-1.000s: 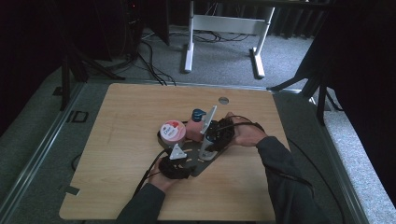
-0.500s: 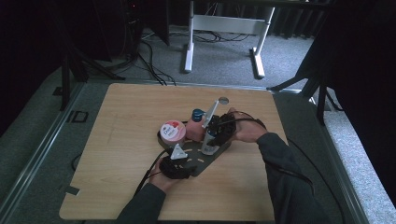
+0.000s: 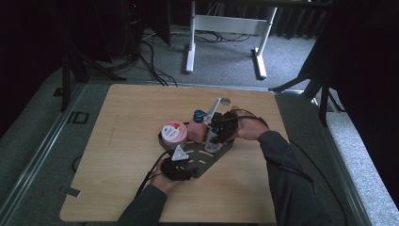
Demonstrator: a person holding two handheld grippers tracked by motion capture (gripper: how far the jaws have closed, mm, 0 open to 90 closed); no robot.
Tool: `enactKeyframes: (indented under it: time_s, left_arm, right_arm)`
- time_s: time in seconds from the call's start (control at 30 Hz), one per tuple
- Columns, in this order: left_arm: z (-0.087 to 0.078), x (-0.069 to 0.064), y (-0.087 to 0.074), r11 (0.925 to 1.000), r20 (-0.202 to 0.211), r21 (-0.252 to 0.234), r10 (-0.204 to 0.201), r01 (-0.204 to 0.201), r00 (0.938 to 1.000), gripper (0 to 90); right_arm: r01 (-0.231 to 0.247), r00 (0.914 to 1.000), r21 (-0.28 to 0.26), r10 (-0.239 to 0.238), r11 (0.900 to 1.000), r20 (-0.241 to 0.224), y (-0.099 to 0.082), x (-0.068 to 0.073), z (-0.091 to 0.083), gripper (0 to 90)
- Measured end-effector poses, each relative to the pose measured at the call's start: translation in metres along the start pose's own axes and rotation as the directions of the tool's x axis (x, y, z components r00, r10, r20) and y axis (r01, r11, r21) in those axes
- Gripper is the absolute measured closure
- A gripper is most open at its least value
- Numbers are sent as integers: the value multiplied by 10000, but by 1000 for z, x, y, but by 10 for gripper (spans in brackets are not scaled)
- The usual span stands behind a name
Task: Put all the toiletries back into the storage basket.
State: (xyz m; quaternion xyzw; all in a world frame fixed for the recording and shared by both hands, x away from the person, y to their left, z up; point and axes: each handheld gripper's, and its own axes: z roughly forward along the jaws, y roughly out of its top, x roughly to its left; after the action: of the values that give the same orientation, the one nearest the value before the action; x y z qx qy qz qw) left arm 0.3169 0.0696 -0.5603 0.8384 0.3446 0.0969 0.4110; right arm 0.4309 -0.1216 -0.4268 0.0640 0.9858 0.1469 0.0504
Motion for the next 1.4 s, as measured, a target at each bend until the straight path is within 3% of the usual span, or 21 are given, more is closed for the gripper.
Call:
enactKeyframes:
  time_s: [0.47, 1.4]
  left_arm:
    - [1, -1, 1, 10000, 14, 31, -14, 14, 10000, 454]
    - [2, 0, 1, 9999, 14, 89, 49, -49, 10000, 454]
  right_arm:
    - [-192, 9998, 66, 192, 9998, -3, -3, -12, 2, 552]
    - [-594, 9971, 149, 587, 9981, 476, -4, -33, 6, 552]
